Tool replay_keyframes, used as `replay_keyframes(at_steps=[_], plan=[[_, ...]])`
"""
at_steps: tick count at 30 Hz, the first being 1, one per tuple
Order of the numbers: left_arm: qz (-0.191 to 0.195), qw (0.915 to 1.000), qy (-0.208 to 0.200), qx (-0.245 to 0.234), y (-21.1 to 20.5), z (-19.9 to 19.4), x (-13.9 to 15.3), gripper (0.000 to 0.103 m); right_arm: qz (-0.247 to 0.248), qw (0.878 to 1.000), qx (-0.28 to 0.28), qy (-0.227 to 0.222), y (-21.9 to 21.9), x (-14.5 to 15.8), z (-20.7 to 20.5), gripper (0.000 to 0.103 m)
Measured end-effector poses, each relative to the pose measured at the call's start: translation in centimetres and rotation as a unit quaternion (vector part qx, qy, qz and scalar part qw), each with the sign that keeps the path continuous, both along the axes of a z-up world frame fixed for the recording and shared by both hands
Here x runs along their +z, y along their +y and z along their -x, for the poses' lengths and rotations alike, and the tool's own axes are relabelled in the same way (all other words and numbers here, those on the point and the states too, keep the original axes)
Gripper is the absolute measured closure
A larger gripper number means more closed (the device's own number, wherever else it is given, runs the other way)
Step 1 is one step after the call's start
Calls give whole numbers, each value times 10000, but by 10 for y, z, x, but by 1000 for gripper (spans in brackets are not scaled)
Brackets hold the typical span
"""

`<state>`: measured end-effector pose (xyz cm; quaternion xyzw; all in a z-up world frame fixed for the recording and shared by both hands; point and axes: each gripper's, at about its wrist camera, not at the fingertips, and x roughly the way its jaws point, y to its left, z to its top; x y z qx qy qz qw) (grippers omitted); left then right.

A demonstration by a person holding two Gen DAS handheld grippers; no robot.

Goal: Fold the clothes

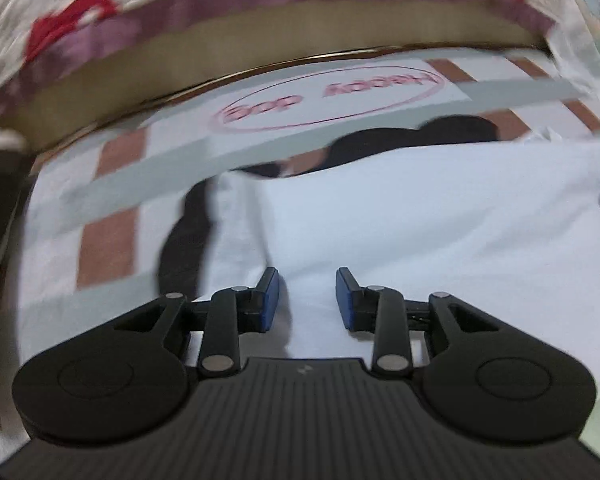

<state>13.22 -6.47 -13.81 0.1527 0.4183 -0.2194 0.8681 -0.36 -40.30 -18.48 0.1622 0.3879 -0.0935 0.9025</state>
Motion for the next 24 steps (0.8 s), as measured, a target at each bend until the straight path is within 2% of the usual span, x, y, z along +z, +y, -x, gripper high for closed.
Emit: replay_keyframes(at_steps=[1, 2, 4, 5, 6, 7, 8, 9, 11, 12, 14, 16, 18, 19, 21, 24], plan=[[-10, 9999, -14, 100, 9, -1, 0, 72, 59, 9999, -154, 51, -9, 1, 6, 63], [-20, 9998, -28, 200, 18, -1, 0, 71, 214, 9995, -195, 101, -15, 3, 11, 65], [-226, 9990, -186, 330, 27, 2, -1, 69, 674, 9963, -439, 293, -23, 3, 22, 65], [-162, 9989, -157, 399, 31, 2, 0, 69, 776, 9946, -606, 342, -27, 3, 28, 65], [-58, 9988, -101, 471, 36, 3, 1, 69, 770, 9938, -729, 329, -32, 4, 35, 63], [-28, 9990, -200, 402, 35, 7, 6, 70, 786, 9910, -994, 423, -35, 5, 42, 51], [-15, 9990, -334, 302, 34, 13, 12, 70, 898, 9860, -1296, 537, -35, 7, 51, 44], [-1, 9987, -468, 201, 32, 18, 17, 70, 1039, 9818, -1494, 543, -33, 10, 61, 39], [102, 9973, -720, -103, 26, 32, 29, 69, 1161, 9761, -1799, 378, -26, 20, 86, 39], [211, 9958, -833, -330, 21, 40, 35, 68, 1076, 9746, -1950, 209, -22, 27, 99, 39], [523, 9941, -624, -711, 11, 44, 38, 68, 510, 9810, -1839, -362, -16, 39, 122, 39], [854, 9929, -115, -825, 5, 41, 31, 68, -321, 9831, -1636, -759, -13, 40, 136, 39], [1104, 9898, 379, -816, 2, 36, 21, 68, -769, 9791, -1708, -796, -10, 36, 145, 38], [1071, 9892, 540, -839, 1, 36, 14, 68, -802, 9778, -1798, -713, -9, 32, 148, 38], [660, 9926, 504, -885, -5, 46, 1, 68, -856, 9751, -1979, -514, -9, 22, 153, 38], [548, 9937, 380, -903, -6, 58, -6, 67, -1253, 9635, -2344, -328, -21, 5, 156, 37]])
